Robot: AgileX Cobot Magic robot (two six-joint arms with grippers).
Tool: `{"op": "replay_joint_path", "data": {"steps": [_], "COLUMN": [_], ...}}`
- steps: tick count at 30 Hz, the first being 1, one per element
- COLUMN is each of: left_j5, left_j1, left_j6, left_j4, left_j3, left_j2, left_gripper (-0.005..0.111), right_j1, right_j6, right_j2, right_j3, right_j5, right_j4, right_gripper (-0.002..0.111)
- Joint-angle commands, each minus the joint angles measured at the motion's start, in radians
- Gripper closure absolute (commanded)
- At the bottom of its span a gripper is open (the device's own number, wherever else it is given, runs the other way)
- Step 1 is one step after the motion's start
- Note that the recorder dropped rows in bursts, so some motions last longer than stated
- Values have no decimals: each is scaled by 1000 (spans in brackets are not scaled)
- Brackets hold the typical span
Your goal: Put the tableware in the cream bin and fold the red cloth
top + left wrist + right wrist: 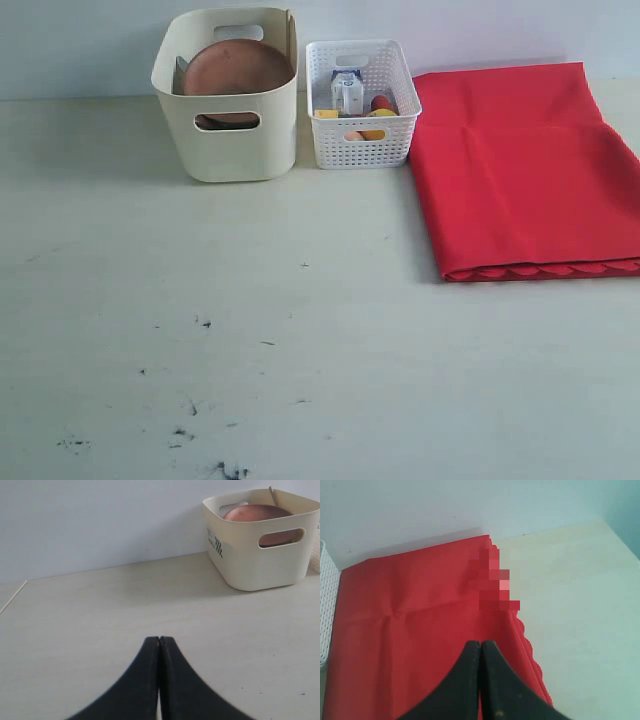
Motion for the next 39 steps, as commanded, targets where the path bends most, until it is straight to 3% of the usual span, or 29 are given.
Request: {"op": "replay_joint_path", "data": {"steps": [1,9,30,35,39], "left_j5": [1,1,1,1,1], "left_j1": [2,2,2,2,2], "left_j6": [-8,-8,-8,-8,-8], "left_j4": [0,0,0,0,0], "left_j3": [3,3,3,3,3], "left_j2": [-7,-7,-7,-7,-7], "left_gripper": [107,107,107,107,107], "right_j1": [-4,-4,-4,-4,-4], "right_j6": [-6,-6,-6,-136,-619], "right_j2": [-7,-91,-749,-801,-805], "right_j3": [1,1,1,8,8], "right_j5": [1,-1,-8,10,117], "right_j4": [0,0,-26,179,594], "right_gripper": [108,108,108,108,108]}}
